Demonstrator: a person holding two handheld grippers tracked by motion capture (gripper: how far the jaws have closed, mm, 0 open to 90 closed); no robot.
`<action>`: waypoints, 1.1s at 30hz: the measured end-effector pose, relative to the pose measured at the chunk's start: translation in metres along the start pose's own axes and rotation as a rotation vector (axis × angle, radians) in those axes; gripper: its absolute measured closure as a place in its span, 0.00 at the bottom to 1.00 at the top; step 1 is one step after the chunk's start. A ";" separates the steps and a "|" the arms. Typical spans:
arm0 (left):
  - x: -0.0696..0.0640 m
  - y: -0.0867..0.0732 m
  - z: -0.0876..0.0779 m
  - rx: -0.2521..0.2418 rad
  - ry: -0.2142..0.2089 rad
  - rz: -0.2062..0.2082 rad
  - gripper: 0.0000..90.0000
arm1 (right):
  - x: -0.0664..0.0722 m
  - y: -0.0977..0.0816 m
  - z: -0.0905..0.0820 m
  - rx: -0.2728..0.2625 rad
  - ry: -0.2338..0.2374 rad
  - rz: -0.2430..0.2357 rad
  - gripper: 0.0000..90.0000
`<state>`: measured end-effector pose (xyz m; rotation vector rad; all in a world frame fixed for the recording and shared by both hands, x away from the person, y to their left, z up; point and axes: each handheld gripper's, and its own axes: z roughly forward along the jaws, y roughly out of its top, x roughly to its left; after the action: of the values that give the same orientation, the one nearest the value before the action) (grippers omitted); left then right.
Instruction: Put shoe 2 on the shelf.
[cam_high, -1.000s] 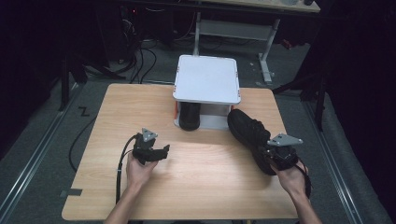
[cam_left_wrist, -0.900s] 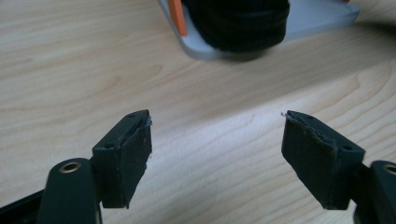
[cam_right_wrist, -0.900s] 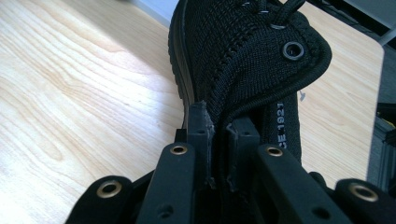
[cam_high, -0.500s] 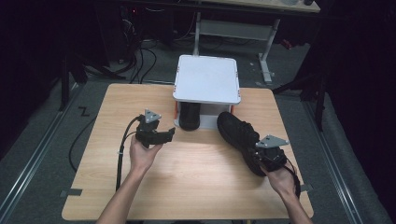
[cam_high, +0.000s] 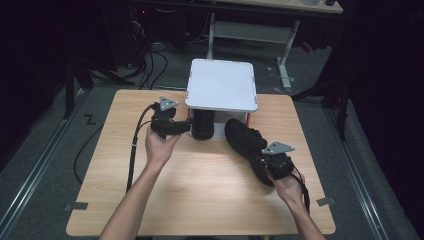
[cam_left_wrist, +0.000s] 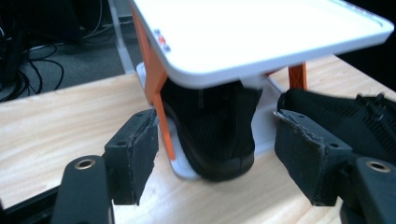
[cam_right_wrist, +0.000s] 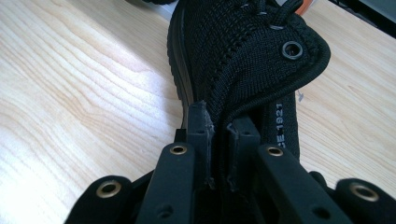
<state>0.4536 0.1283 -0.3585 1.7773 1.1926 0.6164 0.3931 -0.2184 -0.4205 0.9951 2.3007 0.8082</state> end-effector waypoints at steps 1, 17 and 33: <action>0.000 0.005 0.002 0.000 0.000 -0.001 0.34 | 0.000 0.001 0.001 0.000 -0.001 0.002 0.91; 0.007 0.046 0.050 0.081 0.050 -0.034 0.35 | 0.015 0.019 0.016 0.040 -0.081 -0.020 0.91; 0.012 0.042 0.054 0.091 0.007 -0.061 0.38 | 0.026 0.041 0.037 0.085 -0.064 0.001 0.90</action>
<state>0.5205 0.1113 -0.3493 1.8089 1.2927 0.5408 0.4201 -0.1640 -0.4233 1.0442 2.2957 0.6743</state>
